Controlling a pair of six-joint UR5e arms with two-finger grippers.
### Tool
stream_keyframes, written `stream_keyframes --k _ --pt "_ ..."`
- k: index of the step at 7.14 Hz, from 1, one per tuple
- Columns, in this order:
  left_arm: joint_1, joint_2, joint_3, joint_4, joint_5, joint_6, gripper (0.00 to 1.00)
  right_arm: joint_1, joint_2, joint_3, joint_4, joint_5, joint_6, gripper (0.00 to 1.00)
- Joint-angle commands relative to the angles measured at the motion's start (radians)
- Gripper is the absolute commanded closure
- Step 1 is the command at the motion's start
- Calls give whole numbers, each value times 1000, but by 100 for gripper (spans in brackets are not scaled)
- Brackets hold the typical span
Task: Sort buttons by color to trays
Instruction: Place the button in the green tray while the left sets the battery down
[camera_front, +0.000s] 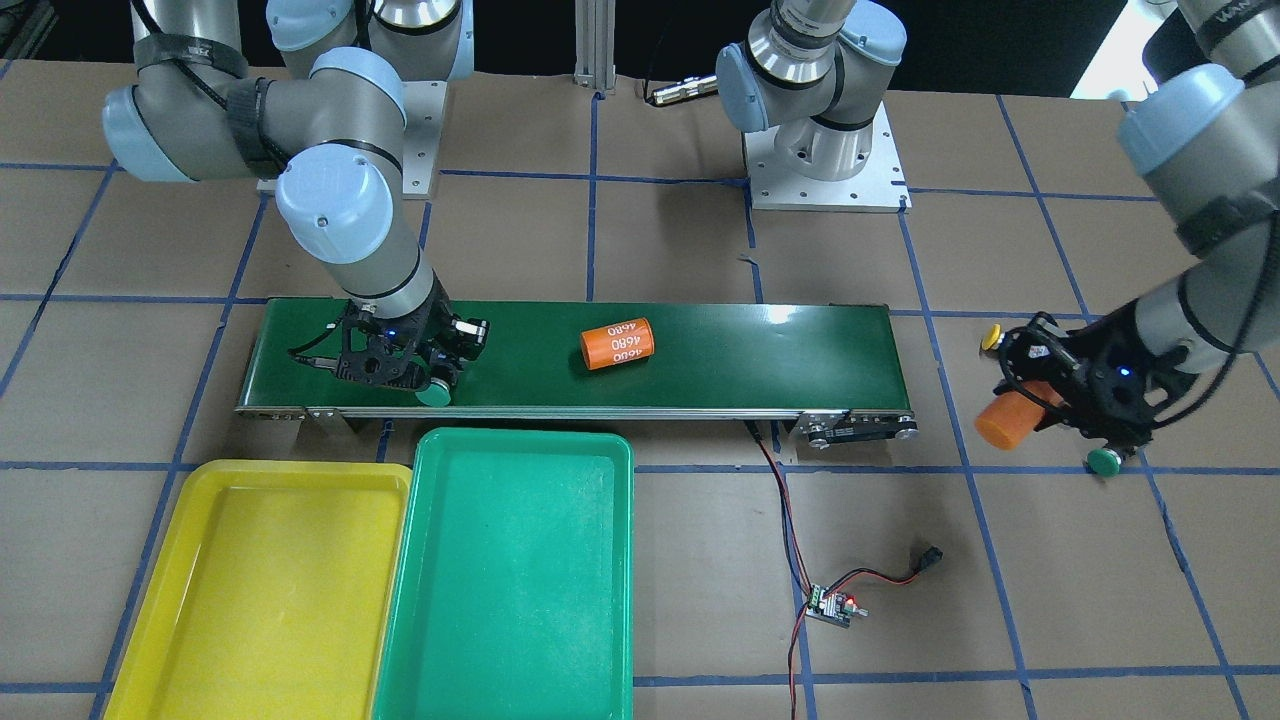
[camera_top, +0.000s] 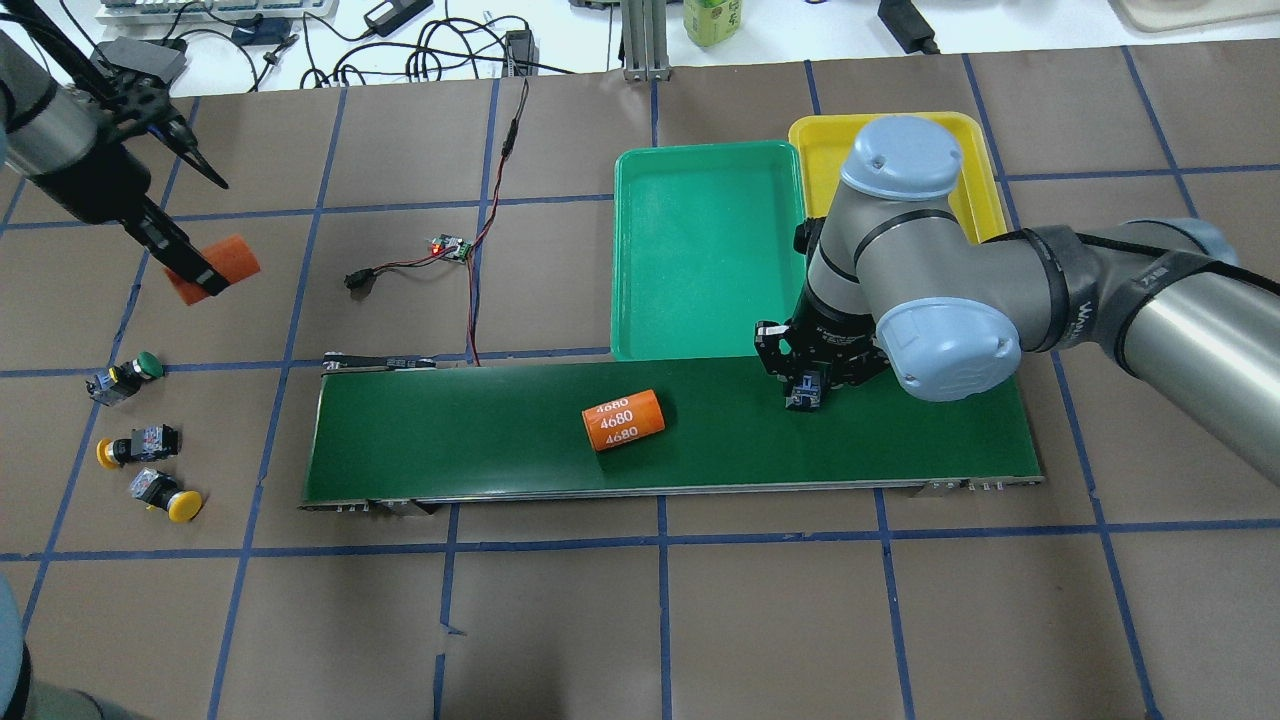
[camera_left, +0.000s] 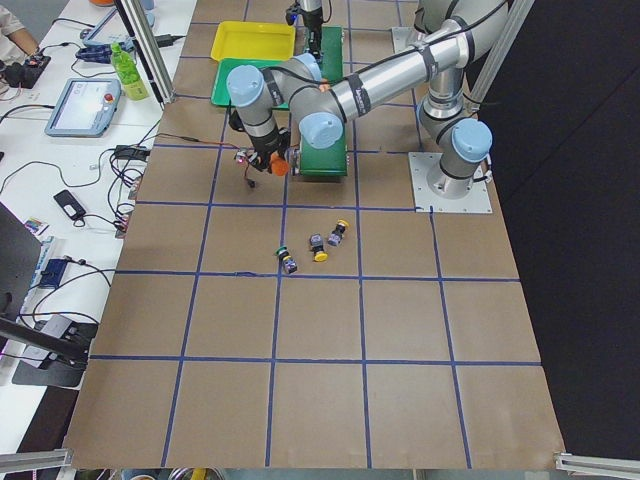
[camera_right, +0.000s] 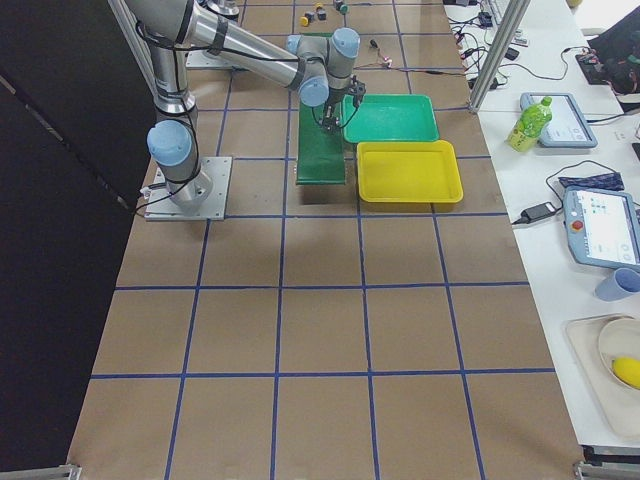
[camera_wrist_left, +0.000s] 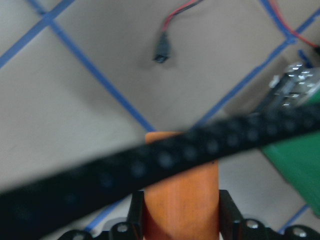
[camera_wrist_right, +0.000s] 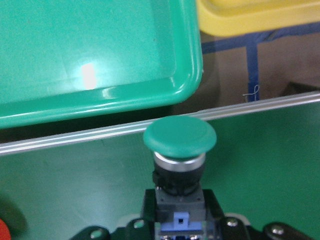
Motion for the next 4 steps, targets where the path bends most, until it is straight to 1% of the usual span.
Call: stream_keyframes --k 1,2,3,4 --pt "-130 171 -190 39 2 41 100 -4 -30 -97 15 -60 -4 100" --pt "-177 232 -284 151 -3 57 100 -4 37 -152 -4 -43 4 100" --pt "-229 250 -355 280 2 79 100 1 152 -224 -105 -32 -2 100" --pt "-272 248 -411 360 -1 99 100 19 247 -298 -124 -31 -1 100"
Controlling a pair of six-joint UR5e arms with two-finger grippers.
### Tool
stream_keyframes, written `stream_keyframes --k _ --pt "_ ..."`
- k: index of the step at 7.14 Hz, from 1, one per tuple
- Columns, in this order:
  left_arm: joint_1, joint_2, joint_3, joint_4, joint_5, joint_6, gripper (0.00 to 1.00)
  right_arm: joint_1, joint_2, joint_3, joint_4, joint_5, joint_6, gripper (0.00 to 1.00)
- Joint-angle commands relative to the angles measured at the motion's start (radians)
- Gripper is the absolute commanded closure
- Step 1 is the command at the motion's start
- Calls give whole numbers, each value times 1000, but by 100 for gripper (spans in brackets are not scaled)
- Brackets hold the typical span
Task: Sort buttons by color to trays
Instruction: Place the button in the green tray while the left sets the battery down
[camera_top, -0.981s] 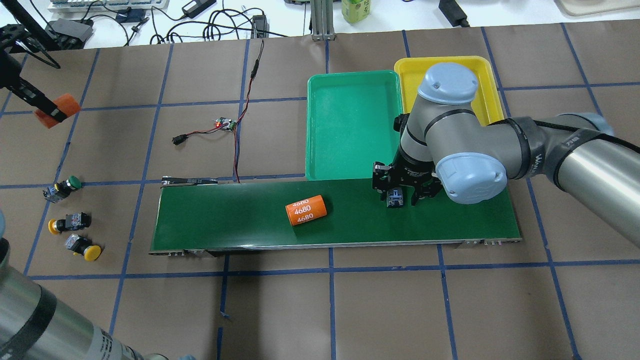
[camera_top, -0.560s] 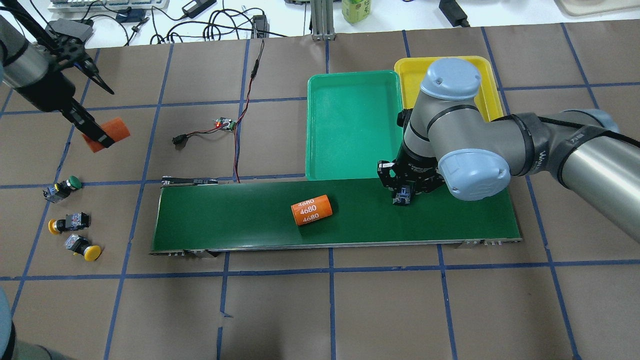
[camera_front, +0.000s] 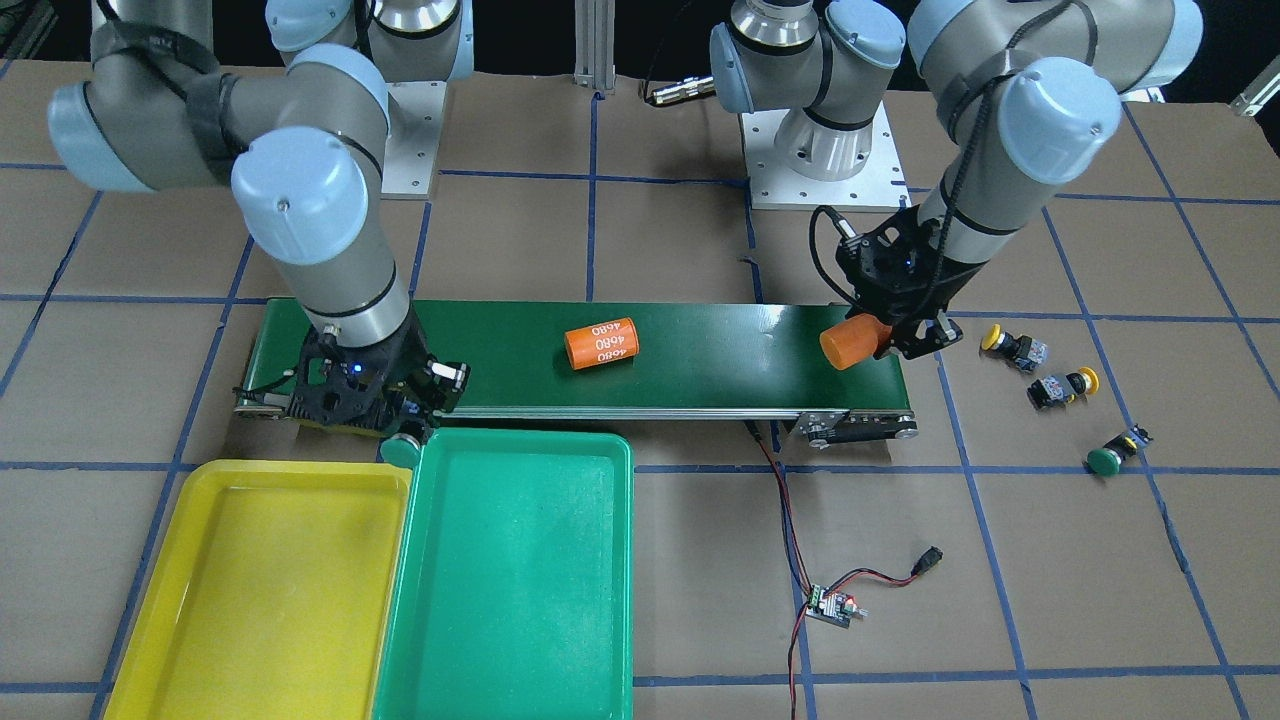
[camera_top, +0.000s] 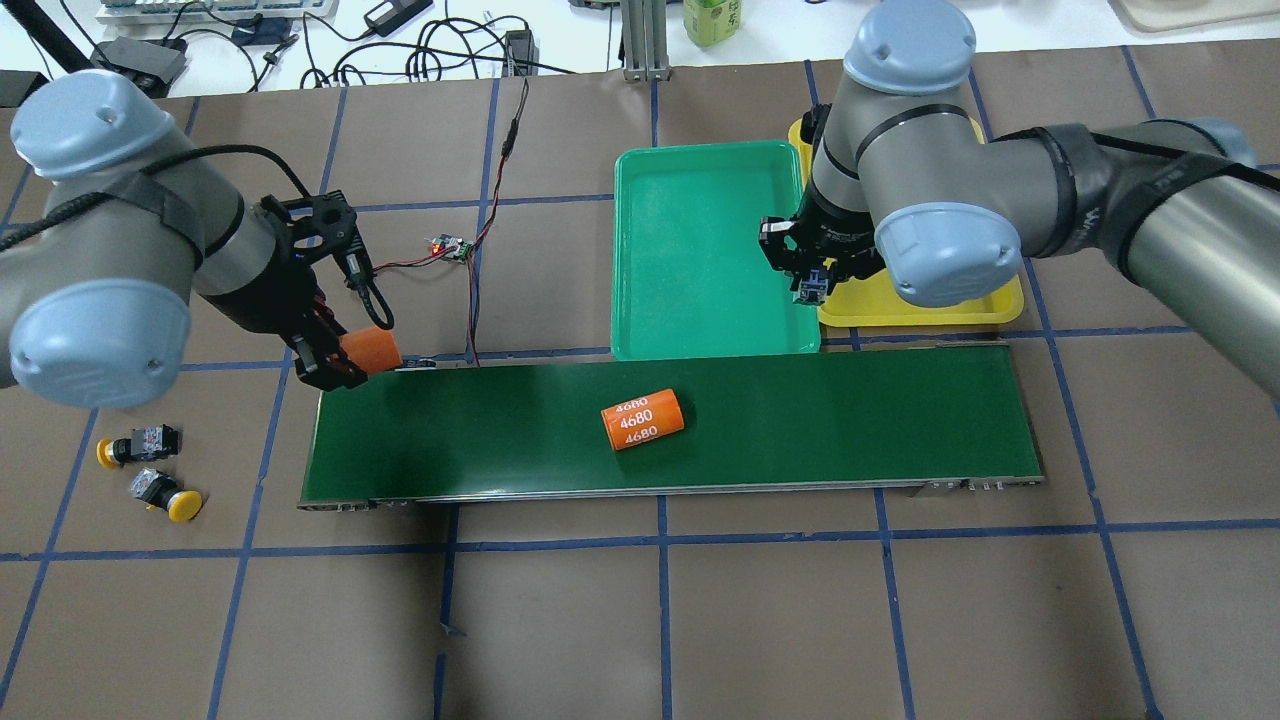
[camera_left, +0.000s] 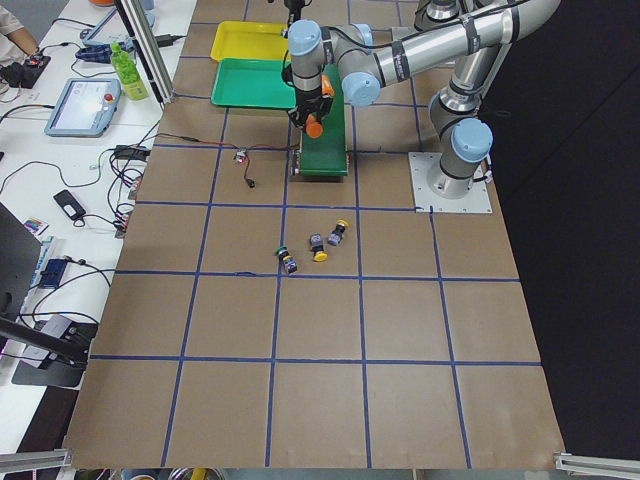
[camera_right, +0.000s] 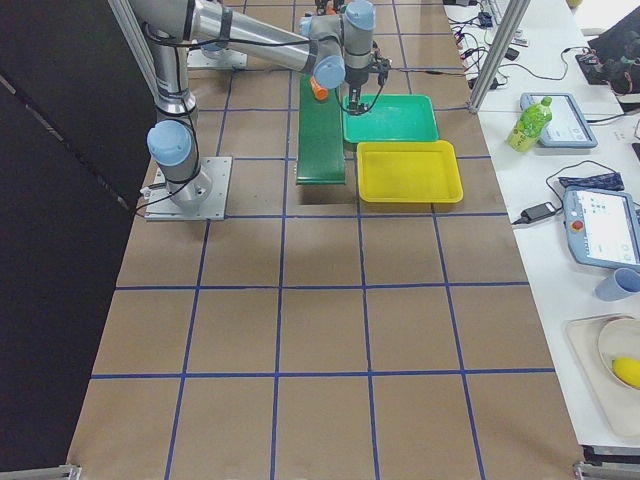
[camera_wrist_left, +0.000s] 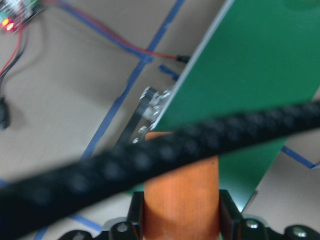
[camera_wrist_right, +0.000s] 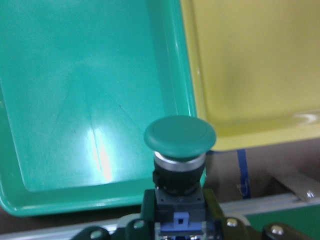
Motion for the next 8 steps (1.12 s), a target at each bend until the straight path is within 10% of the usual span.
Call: stream_keyframes --k 1,2,3,5,8 --pt "-62 14 -132 182 -3 29 100 35 170 -130 -44 33 -2 100" --pt "-66 10 -178 237 -3 32 100 42 193 -135 -42 36 0 75" --pt "-66 21 -203 247 -4 32 97 43 193 -128 -39 37 8 1" --pt "-66 20 -223 250 -27 17 1 38 184 -122 -13 33 11 0" --pt "-42 35 -188 245 -32 -20 0 -18 -47 -122 291 17 11 0"
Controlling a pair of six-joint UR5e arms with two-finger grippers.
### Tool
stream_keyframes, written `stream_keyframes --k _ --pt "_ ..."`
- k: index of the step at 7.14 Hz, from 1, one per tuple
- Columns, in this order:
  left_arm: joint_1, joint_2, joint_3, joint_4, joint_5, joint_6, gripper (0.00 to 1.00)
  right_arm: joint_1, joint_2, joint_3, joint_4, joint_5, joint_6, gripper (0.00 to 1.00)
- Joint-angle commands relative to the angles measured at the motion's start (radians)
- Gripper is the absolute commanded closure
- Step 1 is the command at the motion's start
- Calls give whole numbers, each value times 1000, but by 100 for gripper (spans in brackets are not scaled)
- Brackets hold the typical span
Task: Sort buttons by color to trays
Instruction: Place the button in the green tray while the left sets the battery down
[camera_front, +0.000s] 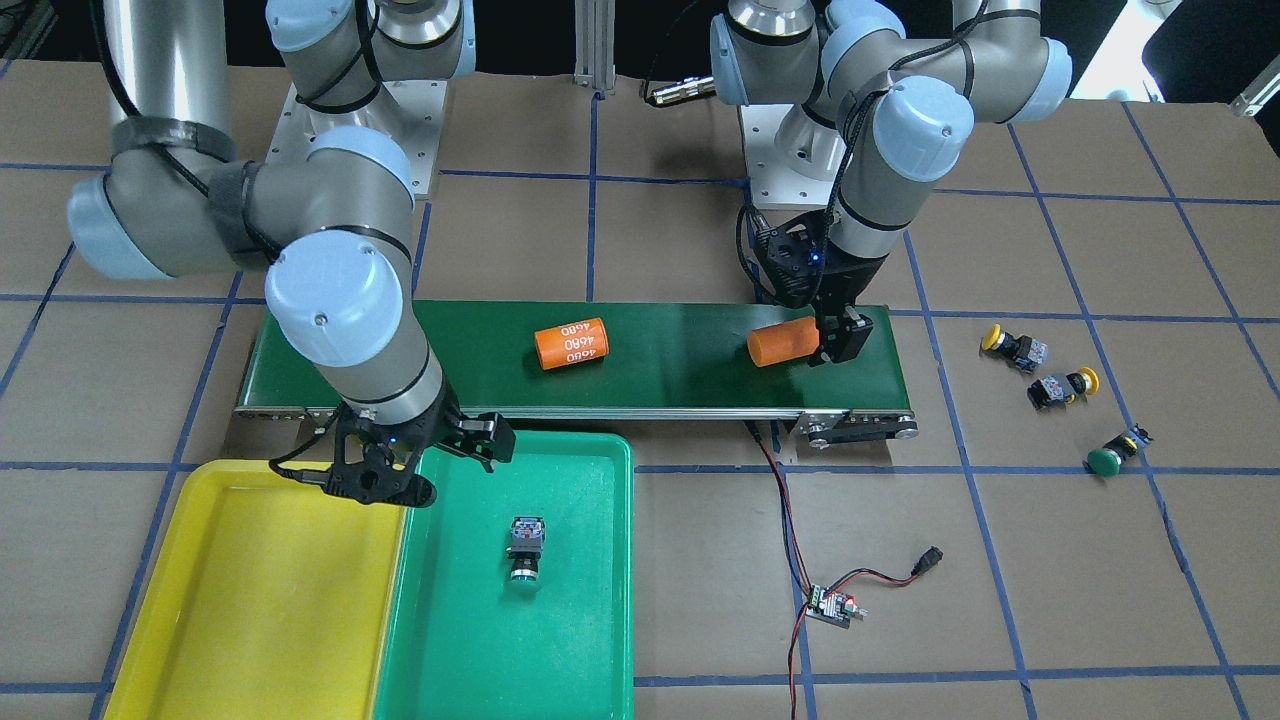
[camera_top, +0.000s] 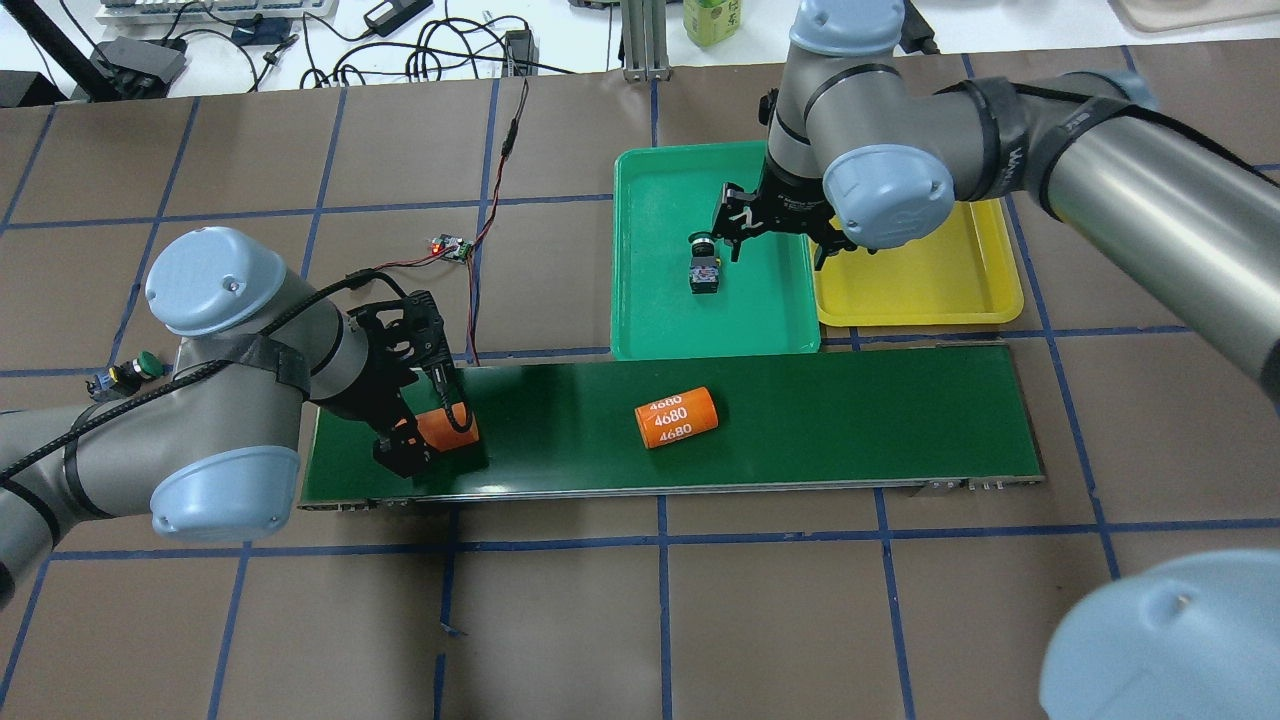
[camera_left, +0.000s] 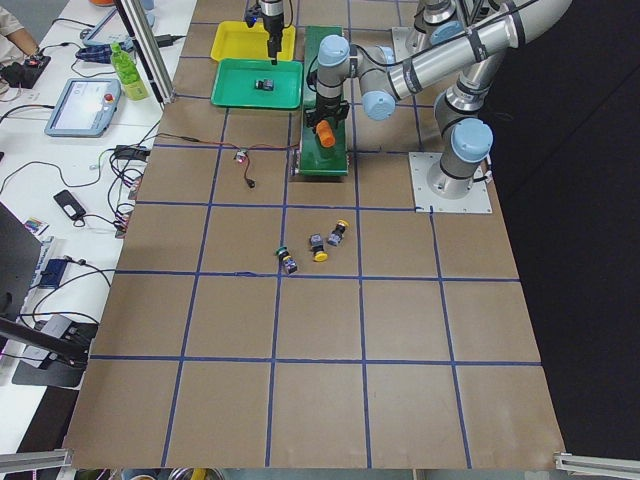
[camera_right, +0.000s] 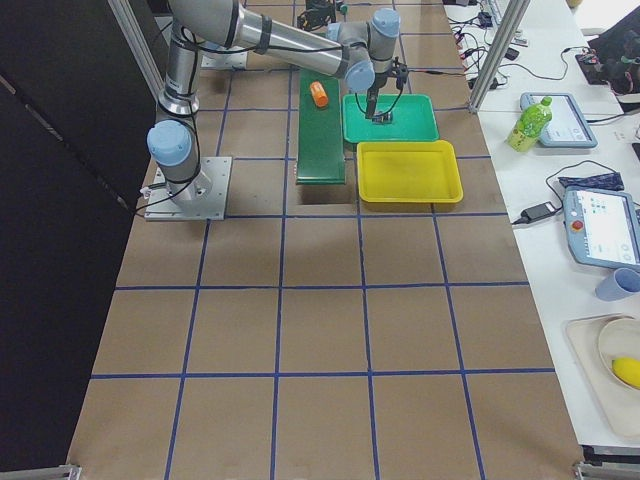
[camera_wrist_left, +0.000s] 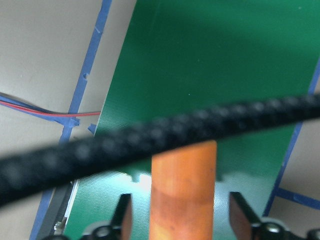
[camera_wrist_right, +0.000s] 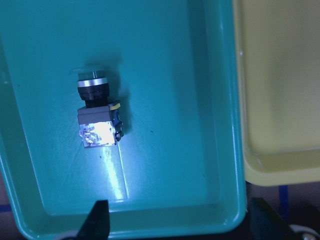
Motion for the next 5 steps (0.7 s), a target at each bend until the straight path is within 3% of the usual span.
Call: stream_keyframes --k 1,3,5 --pt "53 16 61 -15 11 -25 0 -72 -190 1 229 -7 -12 0" --pt "368 -45 176 -73 20 -19 0 -84 -347 4 292 -5 -10 0" --pt "523 -251 417 -123 20 45 0 -83 -379 71 285 -5 -13 0"
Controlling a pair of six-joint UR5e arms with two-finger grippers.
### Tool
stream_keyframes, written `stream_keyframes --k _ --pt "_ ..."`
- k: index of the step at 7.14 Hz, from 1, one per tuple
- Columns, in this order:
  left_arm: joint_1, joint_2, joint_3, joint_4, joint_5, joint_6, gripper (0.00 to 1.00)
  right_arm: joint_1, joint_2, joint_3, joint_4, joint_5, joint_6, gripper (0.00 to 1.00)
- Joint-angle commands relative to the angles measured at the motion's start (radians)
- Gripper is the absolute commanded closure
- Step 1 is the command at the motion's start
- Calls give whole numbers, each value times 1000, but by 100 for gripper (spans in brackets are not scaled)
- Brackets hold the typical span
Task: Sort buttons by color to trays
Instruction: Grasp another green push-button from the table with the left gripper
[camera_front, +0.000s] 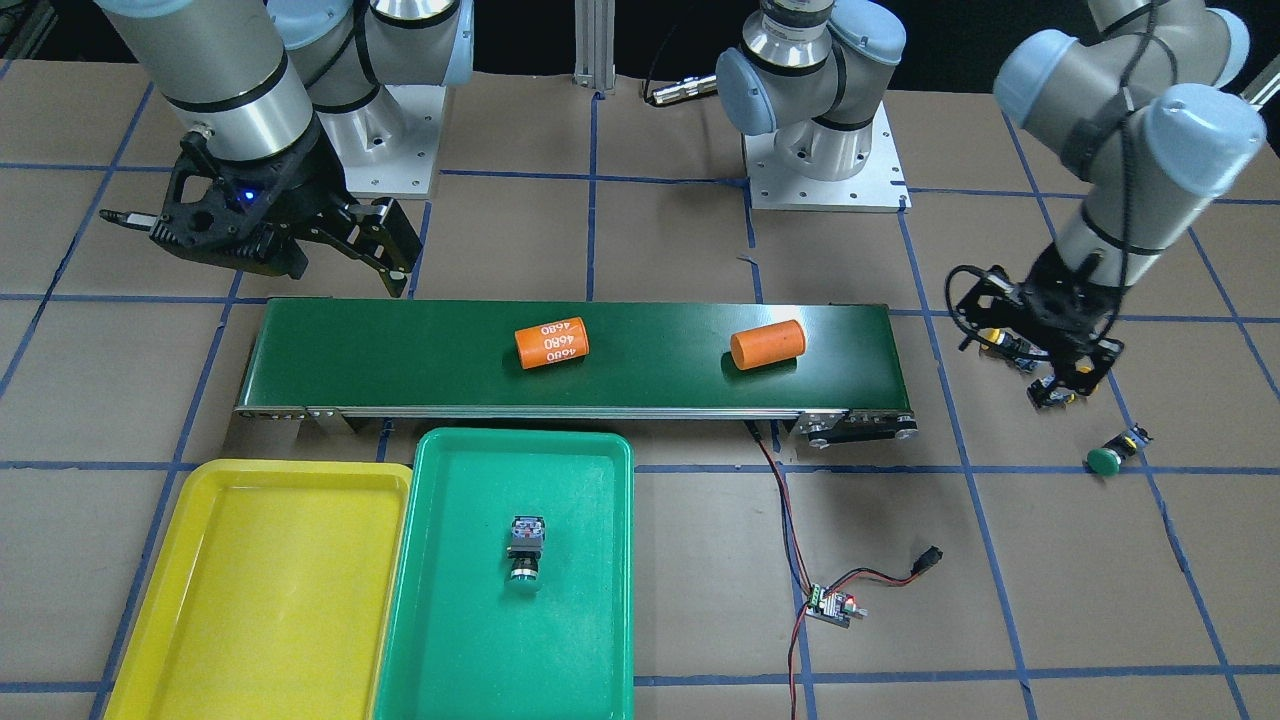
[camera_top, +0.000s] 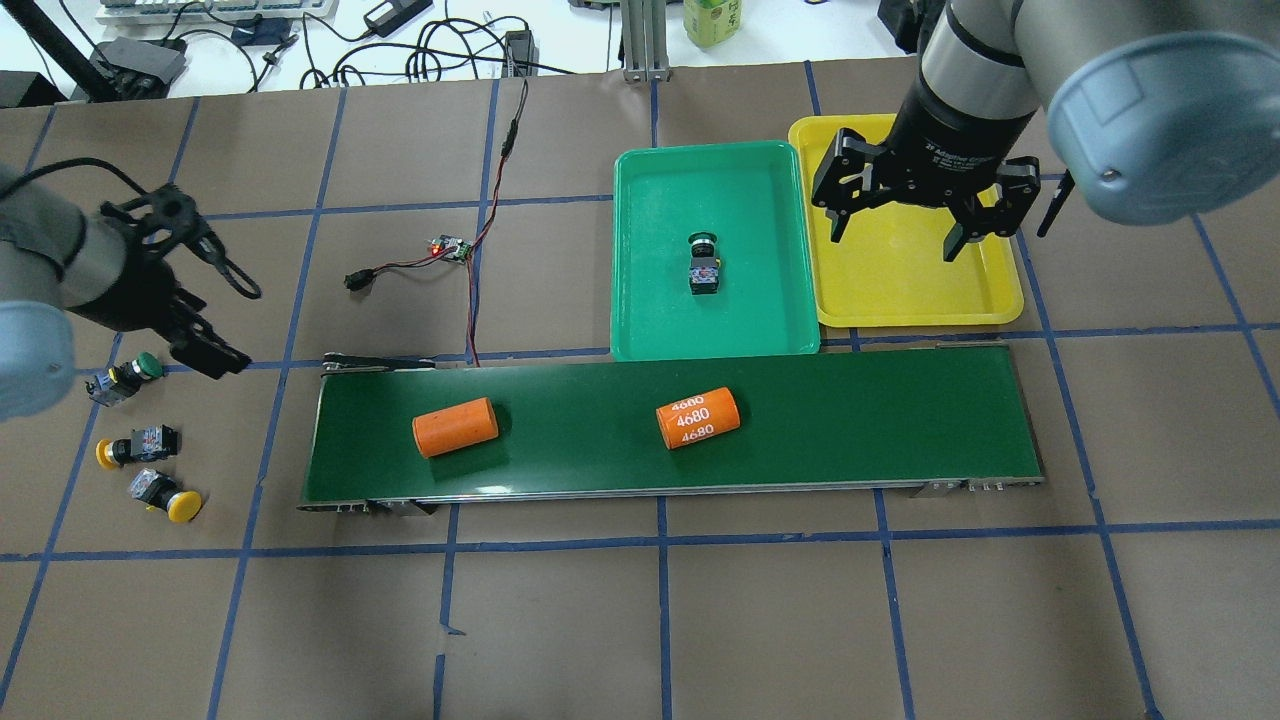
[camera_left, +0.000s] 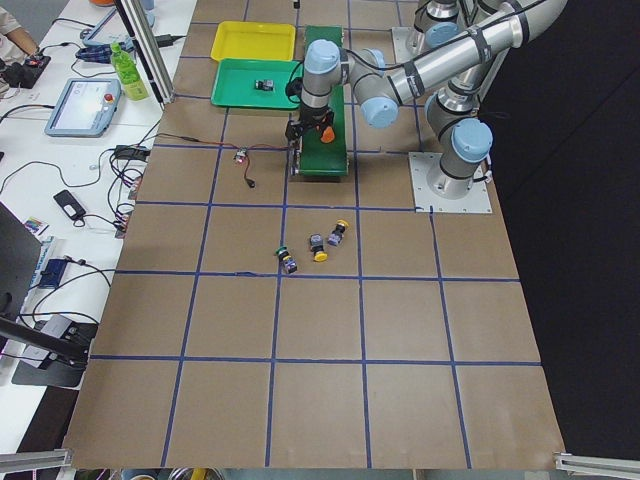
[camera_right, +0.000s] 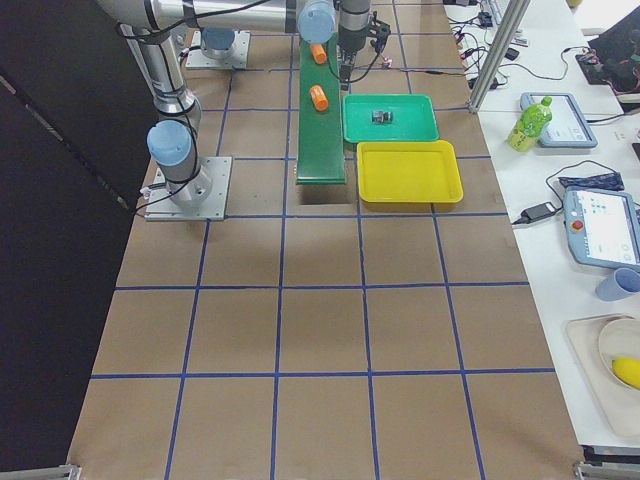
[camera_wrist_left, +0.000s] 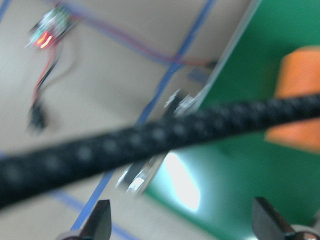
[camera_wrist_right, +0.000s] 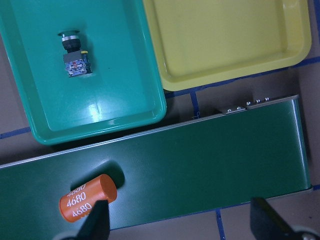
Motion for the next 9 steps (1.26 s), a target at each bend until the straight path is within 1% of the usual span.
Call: stream_keyframes --k 1,2,3,4,6,9 --pt "106 -259 302 -25 33 104 0 0 -36 54 -7 2 -3 0" --pt "139 -380 415 -25 85 185 0 0 -38 53 -12 0 -5 0" --pt "182 -453 441 -27 79 201 0 1 -39 53 -15 5 -5 0" --pt "199 -469 408 -27 85 227 0 0 -39 53 -15 2 -5 0" --pt "232 -461 299 -13 89 241 0 1 -41 54 -15 5 -5 0" --pt "241 -467 269 -12 83 244 0 6 -41 54 -15 5 -5 0"
